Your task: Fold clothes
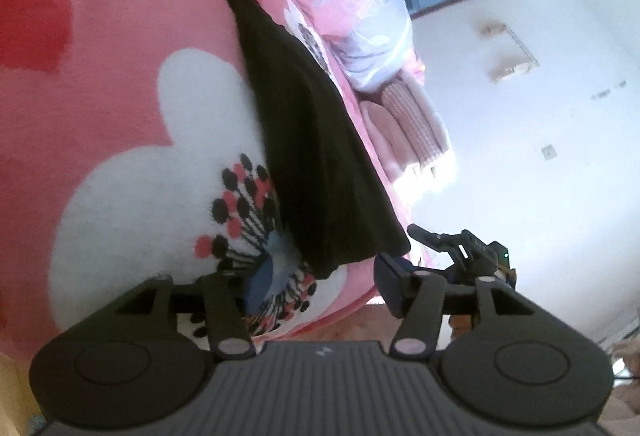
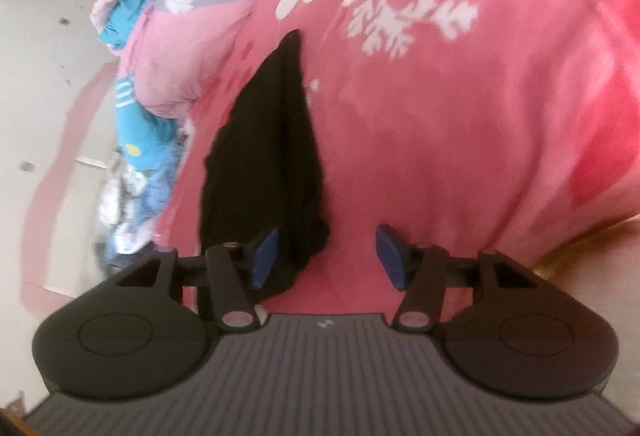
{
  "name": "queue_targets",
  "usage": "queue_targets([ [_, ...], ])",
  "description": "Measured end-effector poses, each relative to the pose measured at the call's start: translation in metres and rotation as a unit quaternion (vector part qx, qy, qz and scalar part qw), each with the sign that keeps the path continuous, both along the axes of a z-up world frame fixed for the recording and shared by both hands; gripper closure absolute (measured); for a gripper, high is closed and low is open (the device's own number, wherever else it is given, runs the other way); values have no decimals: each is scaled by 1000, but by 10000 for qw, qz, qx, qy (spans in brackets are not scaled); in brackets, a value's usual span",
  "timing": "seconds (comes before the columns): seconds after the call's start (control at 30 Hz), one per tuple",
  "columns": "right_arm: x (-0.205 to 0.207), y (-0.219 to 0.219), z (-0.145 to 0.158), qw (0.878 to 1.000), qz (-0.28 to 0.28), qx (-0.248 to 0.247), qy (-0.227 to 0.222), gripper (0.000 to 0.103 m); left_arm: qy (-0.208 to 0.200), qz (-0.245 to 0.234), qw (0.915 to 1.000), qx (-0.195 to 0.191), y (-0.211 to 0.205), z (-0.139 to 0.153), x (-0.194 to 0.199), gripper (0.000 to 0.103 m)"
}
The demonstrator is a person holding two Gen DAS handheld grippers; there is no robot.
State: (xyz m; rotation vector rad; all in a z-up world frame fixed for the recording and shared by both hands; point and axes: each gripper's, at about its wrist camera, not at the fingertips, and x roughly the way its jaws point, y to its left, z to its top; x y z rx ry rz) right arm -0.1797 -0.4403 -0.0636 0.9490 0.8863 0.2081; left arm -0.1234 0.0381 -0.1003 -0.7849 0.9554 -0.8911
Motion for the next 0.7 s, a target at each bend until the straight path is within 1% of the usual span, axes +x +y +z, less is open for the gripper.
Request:
queue_targets([
  [0.1,8,1,-5,9997,93,210,-81,38,116,114,9999,-32,9,-3,-7,45],
  [0.17,11,4,-7,9989,180,404,-120,38,161,171,9997,-28,20,-5,-16,46],
  [0.23,12,6,-5,9979,308,533,-178,38,203,218,9996,-12,31,-8,-24,50],
  [0.27,12,9,-6,9980,336,501,-177,38,227,234,9995,33,28,-8,-22,54],
  [0.3,13,11,-8,9981,365,469,-177,39,250,250,9993,78,25,-7,-20,60],
  [0.33,13,14,-9,9981,386,450,-177,39,274,266,9992,123,22,-7,-19,63],
  [0.4,15,17,-11,9979,382,490,-199,41,303,298,9989,202,20,-6,-18,72],
  [0.43,15,19,-11,9979,385,466,-211,42,311,314,9987,239,20,-6,-19,75],
  [0.5,15,22,-11,9980,408,426,-234,50,327,345,9984,312,20,-5,-20,77],
  [0.53,16,23,-11,9980,414,413,-241,53,339,364,9982,342,21,-5,-20,77],
  [0.57,15,23,-13,9980,401,423,-231,59,370,395,9979,345,20,-6,-20,78],
  [0.6,15,23,-15,9981,387,427,-223,70,403,425,9977,347,20,-7,-20,79],
  [0.63,15,23,-17,9982,367,409,-225,76,449,449,9974,348,19,-7,-19,80],
  [0.67,14,23,-19,9983,348,397,-231,89,488,460,9971,351,17,-7,-17,83],
  [0.7,13,22,-22,9983,333,408,-255,94,521,470,9969,360,16,-7,-15,86],
])
